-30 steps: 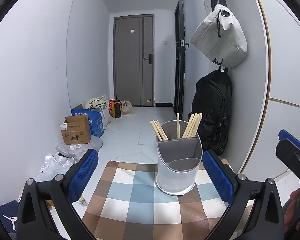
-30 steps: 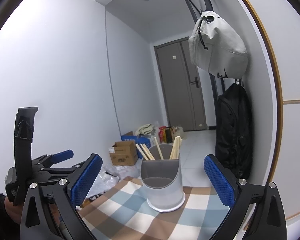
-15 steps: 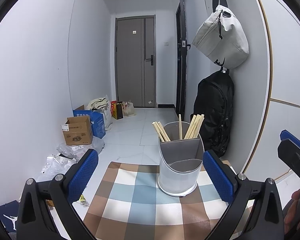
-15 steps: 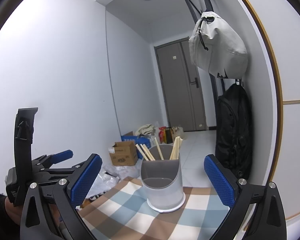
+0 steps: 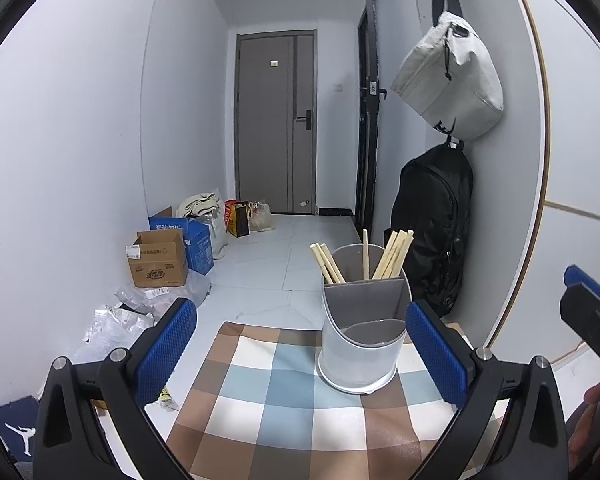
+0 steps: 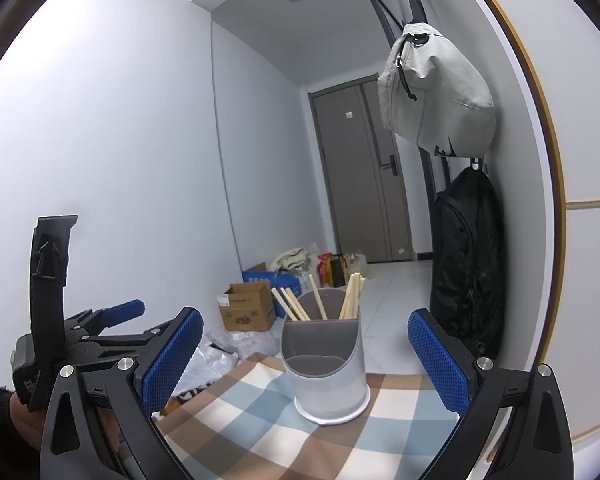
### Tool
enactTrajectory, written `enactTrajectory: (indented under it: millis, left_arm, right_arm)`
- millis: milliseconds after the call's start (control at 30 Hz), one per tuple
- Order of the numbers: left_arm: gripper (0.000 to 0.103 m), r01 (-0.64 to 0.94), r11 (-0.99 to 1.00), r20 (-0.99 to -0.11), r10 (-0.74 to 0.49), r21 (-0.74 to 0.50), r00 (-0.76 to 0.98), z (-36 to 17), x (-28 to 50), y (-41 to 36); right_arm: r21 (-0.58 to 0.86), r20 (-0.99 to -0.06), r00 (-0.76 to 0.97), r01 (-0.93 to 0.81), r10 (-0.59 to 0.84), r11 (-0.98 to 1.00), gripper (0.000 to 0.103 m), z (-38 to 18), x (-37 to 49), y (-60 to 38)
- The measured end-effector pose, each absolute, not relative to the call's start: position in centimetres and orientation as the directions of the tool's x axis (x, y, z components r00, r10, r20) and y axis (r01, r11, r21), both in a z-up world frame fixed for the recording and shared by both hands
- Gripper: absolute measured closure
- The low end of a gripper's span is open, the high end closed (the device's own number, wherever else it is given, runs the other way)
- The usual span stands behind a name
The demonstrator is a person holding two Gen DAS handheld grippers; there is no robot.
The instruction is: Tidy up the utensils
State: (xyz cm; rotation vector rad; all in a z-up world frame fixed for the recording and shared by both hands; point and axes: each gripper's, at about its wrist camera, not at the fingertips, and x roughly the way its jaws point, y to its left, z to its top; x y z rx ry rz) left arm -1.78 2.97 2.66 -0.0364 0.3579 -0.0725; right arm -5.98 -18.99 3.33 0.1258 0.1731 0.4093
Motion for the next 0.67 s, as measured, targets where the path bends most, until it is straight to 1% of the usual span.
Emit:
enactTrajectory:
  millis: [300, 667]
  left_arm:
    - [0.001, 0.057, 0.996, -0.365, -0.08, -0.071, 0.928, 2.46, -1.49, 3.28]
    - [0.001, 0.06, 0.996, -0.366, -0.078, -0.06, 0.927, 2.39, -1.46, 3.08]
  right_arm:
    - [0.152, -0.142, 0.902, -0.387, 0.408, 0.909, 0.0, 3.36, -5.91, -19.0]
    - [0.154, -0.144, 0.901, -0.388, 0.409, 0.909, 0.0, 3.35, -5.85, -19.01]
